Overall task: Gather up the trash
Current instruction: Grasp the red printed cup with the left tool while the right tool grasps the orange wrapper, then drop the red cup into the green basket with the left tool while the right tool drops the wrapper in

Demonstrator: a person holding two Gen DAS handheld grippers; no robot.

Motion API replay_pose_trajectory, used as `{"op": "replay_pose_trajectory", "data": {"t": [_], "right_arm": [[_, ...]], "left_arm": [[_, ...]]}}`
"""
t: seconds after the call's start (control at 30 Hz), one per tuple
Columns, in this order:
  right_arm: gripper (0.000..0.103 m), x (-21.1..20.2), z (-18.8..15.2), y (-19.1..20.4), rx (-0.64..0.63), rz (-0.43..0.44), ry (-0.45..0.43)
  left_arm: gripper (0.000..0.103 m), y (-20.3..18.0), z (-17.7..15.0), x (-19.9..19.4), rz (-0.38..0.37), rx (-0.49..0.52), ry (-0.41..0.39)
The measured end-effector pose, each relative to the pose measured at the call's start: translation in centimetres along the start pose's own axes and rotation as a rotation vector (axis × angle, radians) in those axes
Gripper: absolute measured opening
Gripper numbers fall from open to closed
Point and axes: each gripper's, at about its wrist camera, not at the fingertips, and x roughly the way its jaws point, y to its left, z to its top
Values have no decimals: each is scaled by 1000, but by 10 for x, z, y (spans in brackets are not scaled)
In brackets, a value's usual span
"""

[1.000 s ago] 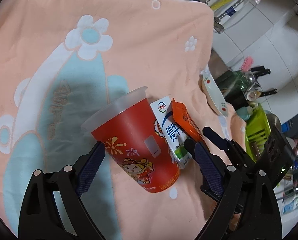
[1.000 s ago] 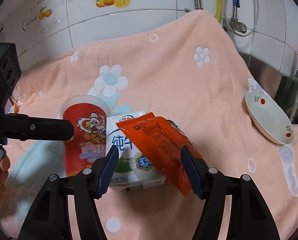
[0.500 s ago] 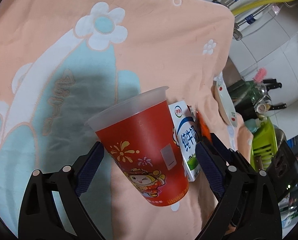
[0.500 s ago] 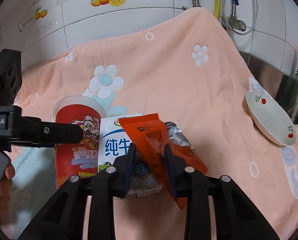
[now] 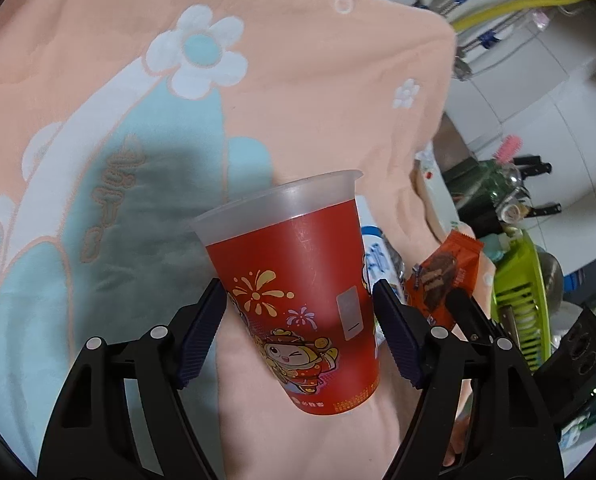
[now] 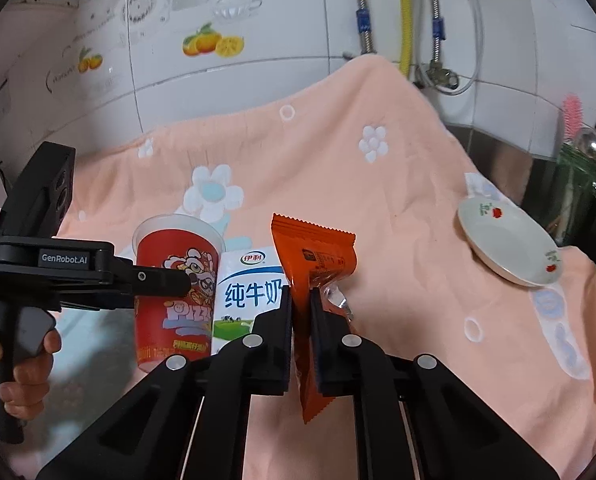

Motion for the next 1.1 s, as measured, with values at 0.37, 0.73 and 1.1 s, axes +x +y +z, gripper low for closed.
{"op": "replay_pose_trajectory", "data": {"t": [0.37,0.73,1.1], "right_arm": [[7,-77,-21,6,70,-2,-52],[7,-161,-65,16,124,-54,-95],[7,-222,-126,16,207,-137,-83]], "left_arm": [[73,-33,-31,-47,-66,112,7],[73,-62,-90,-71,-148,221,67],[73,-87,-148,-75,-188,318,130]]}}
